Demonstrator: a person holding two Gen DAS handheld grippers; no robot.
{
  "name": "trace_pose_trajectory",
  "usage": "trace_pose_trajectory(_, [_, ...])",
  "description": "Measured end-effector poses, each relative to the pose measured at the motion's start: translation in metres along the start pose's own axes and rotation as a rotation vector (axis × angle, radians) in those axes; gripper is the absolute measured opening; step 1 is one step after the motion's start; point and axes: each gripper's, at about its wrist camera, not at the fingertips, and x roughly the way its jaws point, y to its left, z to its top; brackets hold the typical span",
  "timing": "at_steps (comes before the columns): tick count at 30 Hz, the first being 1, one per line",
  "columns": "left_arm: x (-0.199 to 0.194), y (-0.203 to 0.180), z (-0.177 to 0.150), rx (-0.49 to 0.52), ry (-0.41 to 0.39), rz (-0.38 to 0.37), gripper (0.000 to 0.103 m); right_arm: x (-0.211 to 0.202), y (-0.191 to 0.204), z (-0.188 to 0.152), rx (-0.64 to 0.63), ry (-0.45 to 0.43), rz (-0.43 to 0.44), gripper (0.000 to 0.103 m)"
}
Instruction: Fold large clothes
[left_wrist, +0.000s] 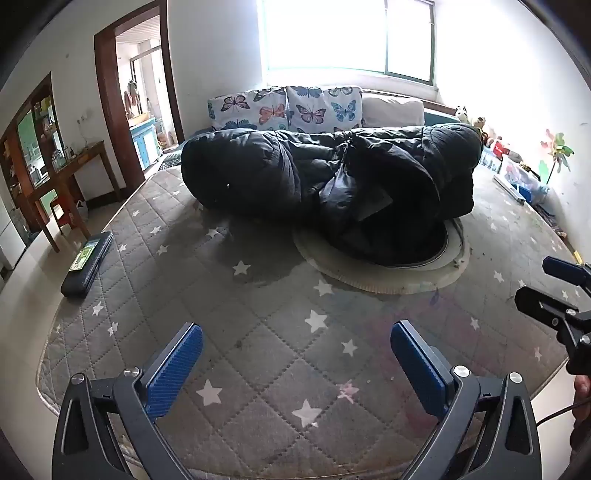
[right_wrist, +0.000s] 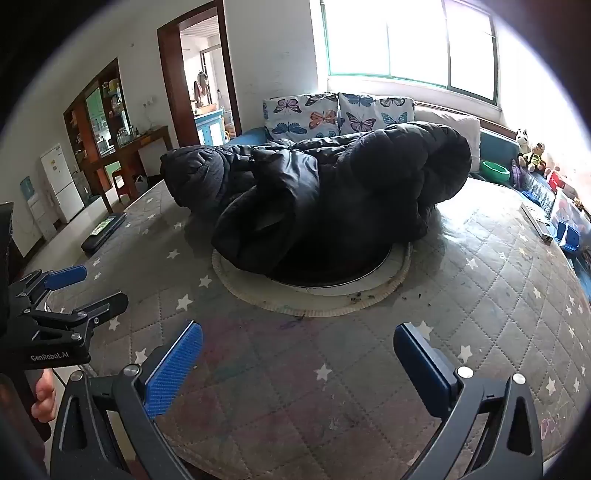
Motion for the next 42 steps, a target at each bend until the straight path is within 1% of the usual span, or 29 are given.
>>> trace_pose_trajectory(4, [0.002,0.002,-0.003,-0.019,0.020,-0.036,0.103,0.000,0.001,0.000,0.001,0.001,0.004,0.103])
trace_pose_trajectory(7, [0.002,0.003,-0.003,-0.026,0.030,-0.036,0.103,-0.002,-0.001,0.001,0.005,-0.001,0.004,0.103])
trace_pose_trajectory(14, [0.000,-0.004,-0.002,-0.002,0.027,-0.009,0.103,-0.004,0.001,0.003,0.019,-0.005,0.011,0.103])
trace_pose_trajectory(15, [-0.001,-0.004,-0.002,0.000,0.025,-0.005,0.103,-0.006,-0.008,-0.001,0.031,-0.014,0.023,0.103])
trace_pose_trajectory(24, [-0.002,-0.001,-0.002,0.002,0.031,0.010,0.103,-0.007,-0.007,0.000,0.021,-0.017,0.026,0.103])
trace_pose_trajectory(39, [0.001,-0.001,-0.001,-0.002,0.044,-0.003,0.103,-0.007,-0.005,-0.001,0.019,-0.016,0.026,0.103])
trace_pose_trajectory(42, [0.005,0.000,-0.001,-0.006,0.058,-0.009,0.103,-0.006,-0.005,-0.001,0.022,-0.012,0.026,0.103])
